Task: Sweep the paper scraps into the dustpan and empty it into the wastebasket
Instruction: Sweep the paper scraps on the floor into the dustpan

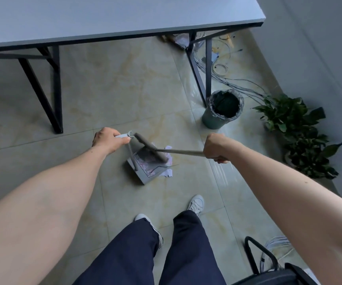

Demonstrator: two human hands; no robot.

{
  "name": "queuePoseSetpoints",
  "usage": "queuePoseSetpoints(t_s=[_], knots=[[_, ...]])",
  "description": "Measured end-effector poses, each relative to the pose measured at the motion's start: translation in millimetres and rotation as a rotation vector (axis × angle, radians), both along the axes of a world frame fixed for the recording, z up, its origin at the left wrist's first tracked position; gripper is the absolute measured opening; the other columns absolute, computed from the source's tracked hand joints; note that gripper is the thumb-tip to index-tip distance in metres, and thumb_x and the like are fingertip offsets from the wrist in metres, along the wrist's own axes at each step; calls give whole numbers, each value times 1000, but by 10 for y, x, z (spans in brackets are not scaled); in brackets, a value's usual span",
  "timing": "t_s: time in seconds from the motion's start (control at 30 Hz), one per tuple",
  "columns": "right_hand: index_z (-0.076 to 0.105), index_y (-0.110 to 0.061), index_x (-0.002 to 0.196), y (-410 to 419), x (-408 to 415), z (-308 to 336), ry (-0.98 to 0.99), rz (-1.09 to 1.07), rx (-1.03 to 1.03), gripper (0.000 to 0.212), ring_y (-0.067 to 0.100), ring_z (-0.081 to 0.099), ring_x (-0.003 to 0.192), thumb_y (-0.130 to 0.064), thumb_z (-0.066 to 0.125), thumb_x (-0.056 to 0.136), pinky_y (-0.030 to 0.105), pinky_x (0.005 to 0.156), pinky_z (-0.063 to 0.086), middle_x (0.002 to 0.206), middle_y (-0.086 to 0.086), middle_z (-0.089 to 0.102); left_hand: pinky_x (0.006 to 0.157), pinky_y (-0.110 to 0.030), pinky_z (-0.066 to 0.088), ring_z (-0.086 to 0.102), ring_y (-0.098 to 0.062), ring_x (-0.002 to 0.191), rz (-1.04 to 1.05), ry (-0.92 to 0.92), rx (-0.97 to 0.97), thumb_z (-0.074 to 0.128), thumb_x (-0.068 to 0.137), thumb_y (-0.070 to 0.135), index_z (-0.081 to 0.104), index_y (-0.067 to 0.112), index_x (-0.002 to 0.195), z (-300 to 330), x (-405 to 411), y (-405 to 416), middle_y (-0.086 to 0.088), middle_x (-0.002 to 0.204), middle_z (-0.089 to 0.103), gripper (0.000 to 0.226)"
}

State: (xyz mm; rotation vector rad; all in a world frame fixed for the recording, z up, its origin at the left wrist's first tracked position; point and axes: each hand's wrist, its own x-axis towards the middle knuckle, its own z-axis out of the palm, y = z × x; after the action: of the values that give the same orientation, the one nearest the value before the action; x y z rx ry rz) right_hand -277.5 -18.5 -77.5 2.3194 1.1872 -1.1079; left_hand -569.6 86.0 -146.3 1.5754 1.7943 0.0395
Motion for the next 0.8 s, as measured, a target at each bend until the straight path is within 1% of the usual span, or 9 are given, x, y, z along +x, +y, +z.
queuePoseSetpoints(t_s=[0.1, 0.17, 0.27, 0.33, 0.43, 0.53, 0.63, 0.73, 0.8], knots=[[49, -2, 77, 15, 90, 157, -18, -20, -10, 8, 26, 54, 49, 0, 50, 85, 27, 42, 46, 75, 17, 57, 55, -29, 31, 47, -25, 65, -3, 0, -4, 73, 72, 44, 71, 0, 78, 16, -37, -7, -12, 65, 55, 44], [51, -1, 81, 17, 166, 273, -35, -38, -7, 4, 27, 55, 50, 1, 49, 84, 27, 44, 47, 77, 19, 58, 54, -30, 30, 46, -25, 65, -2, 1, -5, 73, 72, 43, 70, 0, 77, 38, -49, -10, -11, 65, 54, 44], [55, -1, 87, -12, 258, 397, -55, -44, 15, 6, 27, 54, 50, 0, 50, 83, 27, 45, 47, 76, 20, 60, 56, -29, 32, 48, -26, 67, 9, 2, -1, 74, 70, 44, 71, 1, 76, 88, -83, -19, -11, 67, 55, 44], [49, -3, 82, -52, 260, 457, -84, -24, 37, 4, 25, 52, 47, 0, 49, 85, 26, 42, 46, 74, 19, 59, 57, -29, 32, 48, -26, 67, 14, 2, -5, 74, 69, 44, 71, 0, 77, 139, -125, -35, -11, 66, 55, 45], [44, -6, 76, -122, 226, 453, -116, 12, 67, 13, 25, 52, 47, -3, 46, 88, 31, 46, 49, 73, 16, 56, 55, -29, 32, 48, -26, 67, 7, -8, -21, 72, 64, 49, 71, 2, 76, 235, -215, -89, -10, 66, 56, 48], [39, -9, 72, -179, 192, 436, -142, 71, 83, 17, 29, 56, 56, -6, 45, 87, 34, 51, 50, 75, 13, 52, 55, -29, 33, 49, -25, 66, 21, -12, -24, 67, 58, 53, 71, 2, 75, 344, -280, -161, -9, 65, 57, 54], [40, -11, 72, -219, 202, 421, -172, 127, 91, 16, 31, 56, 69, -7, 47, 85, 32, 52, 47, 77, 10, 46, 55, -29, 33, 49, -25, 67, 55, -12, -21, 69, 60, 51, 72, 2, 75, 419, -331, -260, -9, 65, 57, 52], [47, -9, 86, -228, 218, 389, -187, 180, 107, 3, 31, 57, 74, -7, 48, 86, 32, 57, 48, 75, 7, 46, 55, -29, 31, 46, -24, 65, 92, -15, -13, 69, 61, 50, 71, -1, 77, 441, -374, -388, -8, 65, 53, 54], [48, -9, 90, -233, 208, 346, -199, 224, 113, 6, 30, 58, 74, -5, 47, 87, 35, 62, 52, 74, 6, 46, 54, -29, 30, 45, -23, 65, 109, -6, -9, 71, 64, 48, 70, -3, 77, 428, -406, -474, -8, 65, 52, 53]])
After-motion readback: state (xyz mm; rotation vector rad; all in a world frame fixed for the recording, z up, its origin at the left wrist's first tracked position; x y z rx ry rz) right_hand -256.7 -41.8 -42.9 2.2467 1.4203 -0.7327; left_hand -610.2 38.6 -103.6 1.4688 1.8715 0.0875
